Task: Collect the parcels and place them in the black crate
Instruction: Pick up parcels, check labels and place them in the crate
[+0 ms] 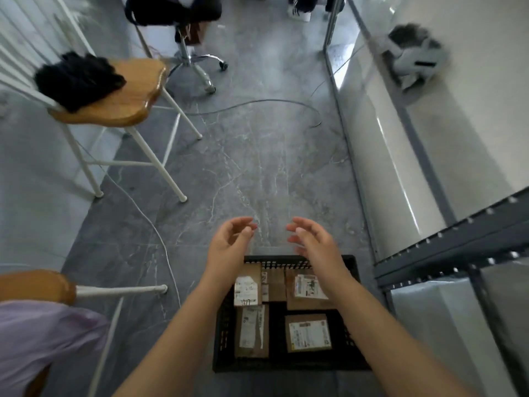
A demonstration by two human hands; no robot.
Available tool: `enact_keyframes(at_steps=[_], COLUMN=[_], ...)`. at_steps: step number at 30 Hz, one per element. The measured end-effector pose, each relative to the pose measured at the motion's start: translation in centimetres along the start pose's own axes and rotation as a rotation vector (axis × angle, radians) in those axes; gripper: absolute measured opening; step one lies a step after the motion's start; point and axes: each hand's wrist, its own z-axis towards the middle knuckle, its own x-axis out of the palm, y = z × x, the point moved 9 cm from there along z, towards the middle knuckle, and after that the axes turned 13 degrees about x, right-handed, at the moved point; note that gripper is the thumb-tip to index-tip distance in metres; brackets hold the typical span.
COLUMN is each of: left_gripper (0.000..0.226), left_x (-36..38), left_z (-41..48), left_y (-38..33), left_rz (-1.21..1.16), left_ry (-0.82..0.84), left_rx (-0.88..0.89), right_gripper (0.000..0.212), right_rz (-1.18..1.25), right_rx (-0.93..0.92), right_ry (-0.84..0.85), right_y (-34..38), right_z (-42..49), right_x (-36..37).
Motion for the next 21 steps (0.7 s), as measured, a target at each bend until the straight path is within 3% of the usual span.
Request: enact_keyframes(at_steps=[11, 16, 21], left_gripper=[0.022, 0.020, 0.015], left_x=[8.9, 13.2, 15.3], left_z=[0.2, -1.3, -3.7], left_y=[-42.2, -53.4, -58.0], left_rz=[-0.164, -0.206, -0.189], left_ry=[0.302, 0.397, 0.464], left_rx=[0.360, 0.505, 0.591], right_gripper=[0.022, 0.021, 0.021], right_rz=[0.037, 0.075, 0.129], right_rx=[-0.357, -0.550, -0.650], right_ry=[-0.161, -0.263, -0.309], right_y=[32.5, 40.1, 42.9], right_z=[-24.4, -32.2, -36.0], right_x=[-13.4, -18.5, -20.8])
